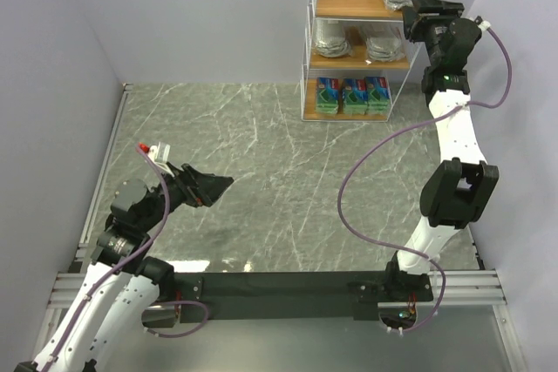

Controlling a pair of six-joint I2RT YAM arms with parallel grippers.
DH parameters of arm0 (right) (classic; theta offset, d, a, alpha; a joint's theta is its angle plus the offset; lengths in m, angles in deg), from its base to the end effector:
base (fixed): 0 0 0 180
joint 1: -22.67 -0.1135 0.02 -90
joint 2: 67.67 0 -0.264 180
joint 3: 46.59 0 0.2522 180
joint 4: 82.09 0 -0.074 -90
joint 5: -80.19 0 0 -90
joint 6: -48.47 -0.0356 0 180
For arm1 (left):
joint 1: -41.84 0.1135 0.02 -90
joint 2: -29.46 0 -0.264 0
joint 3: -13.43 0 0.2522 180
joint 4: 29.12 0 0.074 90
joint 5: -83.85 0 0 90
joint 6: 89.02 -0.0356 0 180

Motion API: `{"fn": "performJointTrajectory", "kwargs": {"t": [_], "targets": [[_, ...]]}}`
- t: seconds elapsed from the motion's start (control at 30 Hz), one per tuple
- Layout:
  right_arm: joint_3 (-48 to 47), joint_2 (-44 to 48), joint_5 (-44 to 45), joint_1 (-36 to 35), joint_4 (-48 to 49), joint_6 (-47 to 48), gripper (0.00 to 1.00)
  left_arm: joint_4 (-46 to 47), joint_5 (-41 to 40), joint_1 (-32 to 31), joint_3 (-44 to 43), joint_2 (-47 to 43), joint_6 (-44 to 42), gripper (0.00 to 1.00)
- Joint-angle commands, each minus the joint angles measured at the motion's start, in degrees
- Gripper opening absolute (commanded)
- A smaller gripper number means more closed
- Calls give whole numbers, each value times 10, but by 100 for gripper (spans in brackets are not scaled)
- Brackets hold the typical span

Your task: Place and organize the cleaning sponges onto the shelf

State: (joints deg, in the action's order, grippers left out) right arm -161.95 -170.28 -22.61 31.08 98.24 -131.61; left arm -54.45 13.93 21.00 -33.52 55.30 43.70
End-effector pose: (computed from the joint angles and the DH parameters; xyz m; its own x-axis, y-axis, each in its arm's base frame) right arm 0.4260 -0.0550 0.4514 -0.0712 0.9963 -0.0488 -0.2238 0.0317 0.9741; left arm 0.1123 -0.0558 0.3115 -0.4943 -0.4936 -0.7155 0.4339 0.5731 -0.6951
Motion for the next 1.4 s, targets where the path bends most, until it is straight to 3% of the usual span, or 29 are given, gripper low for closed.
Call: {"fn": "performJointTrajectory", "kwargs": {"t": [0.0,0.1,0.2,0.27,0.47,0.83,1.1,1.37], "targets": [[-17,4,11,3,4,4,61,6,0,-3,-22,-9,-8,98],[-11,4,3,3,25,2,72,1,-1,-2,-23,-11,-9,98],[-5,10,0,0,48,4,90,-3,-4,-3,-22,-15,-9,98],[16,23,-7,0,67,5,93,-2,-4,-3,-21,-15,-8,98],[174,141,-15,0,139,23,95,2,-3,-3,-21,-14,-4,98],[480,356,-220,-25,236,187,100,24,-38,-2,-29,9,13,99],[685,487,-299,-32,177,316,100,63,-40,-3,-34,61,30,100],[789,736,-281,-33,19,388,100,140,-16,-3,-34,110,32,99]]}}
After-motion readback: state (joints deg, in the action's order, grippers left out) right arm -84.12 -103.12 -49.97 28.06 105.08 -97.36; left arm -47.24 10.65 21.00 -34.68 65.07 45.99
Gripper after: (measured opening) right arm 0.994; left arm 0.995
